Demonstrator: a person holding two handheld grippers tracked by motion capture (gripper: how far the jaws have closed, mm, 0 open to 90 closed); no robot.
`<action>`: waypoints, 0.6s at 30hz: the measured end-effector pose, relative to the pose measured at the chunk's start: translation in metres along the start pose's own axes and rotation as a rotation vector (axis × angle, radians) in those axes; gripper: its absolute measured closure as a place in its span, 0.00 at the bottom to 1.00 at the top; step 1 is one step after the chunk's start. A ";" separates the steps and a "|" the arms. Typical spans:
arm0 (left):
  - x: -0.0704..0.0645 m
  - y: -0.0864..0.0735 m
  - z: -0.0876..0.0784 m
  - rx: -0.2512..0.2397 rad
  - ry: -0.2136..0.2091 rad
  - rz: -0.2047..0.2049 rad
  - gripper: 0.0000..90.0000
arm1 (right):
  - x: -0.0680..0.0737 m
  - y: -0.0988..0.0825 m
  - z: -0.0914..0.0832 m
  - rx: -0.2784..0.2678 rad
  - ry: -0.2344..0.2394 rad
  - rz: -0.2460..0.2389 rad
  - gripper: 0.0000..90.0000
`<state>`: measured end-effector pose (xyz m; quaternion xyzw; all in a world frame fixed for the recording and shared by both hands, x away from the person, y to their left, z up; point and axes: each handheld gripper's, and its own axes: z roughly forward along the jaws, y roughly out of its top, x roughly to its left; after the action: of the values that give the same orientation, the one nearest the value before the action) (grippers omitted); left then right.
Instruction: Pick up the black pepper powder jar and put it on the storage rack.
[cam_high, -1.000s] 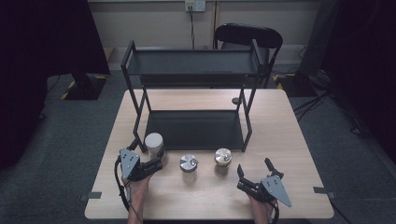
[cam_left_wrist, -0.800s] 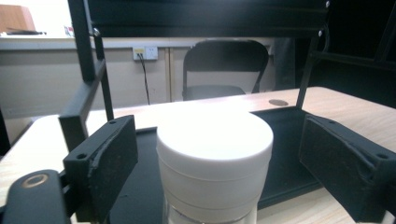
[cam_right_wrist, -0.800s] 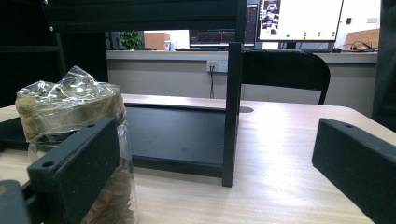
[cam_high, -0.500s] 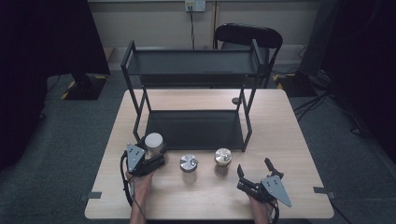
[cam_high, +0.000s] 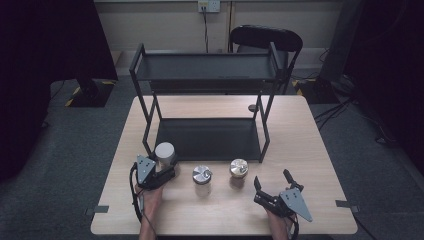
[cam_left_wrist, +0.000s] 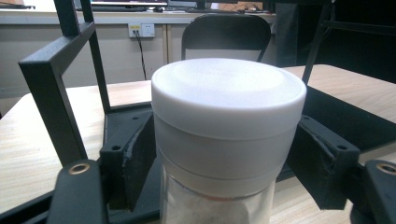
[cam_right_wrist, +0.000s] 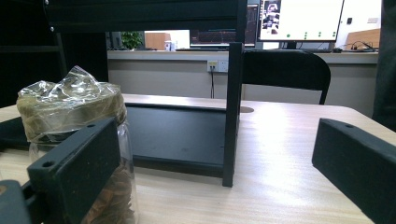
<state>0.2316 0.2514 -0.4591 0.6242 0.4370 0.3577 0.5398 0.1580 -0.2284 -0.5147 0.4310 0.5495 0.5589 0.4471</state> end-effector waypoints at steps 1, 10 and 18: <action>0.000 0.000 0.000 0.005 -0.001 0.001 0.31 | 0.000 0.000 0.000 0.000 0.000 0.000 0.00; 0.001 0.001 0.003 0.023 -0.003 0.010 0.37 | 0.000 0.000 0.000 0.000 0.000 0.000 0.00; -0.003 0.002 0.003 0.026 0.011 0.016 0.39 | 0.000 0.000 0.000 0.000 -0.002 0.000 0.00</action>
<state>0.2338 0.2474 -0.4572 0.6328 0.4393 0.3599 0.5264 0.1580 -0.2281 -0.5147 0.4313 0.5492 0.5585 0.4476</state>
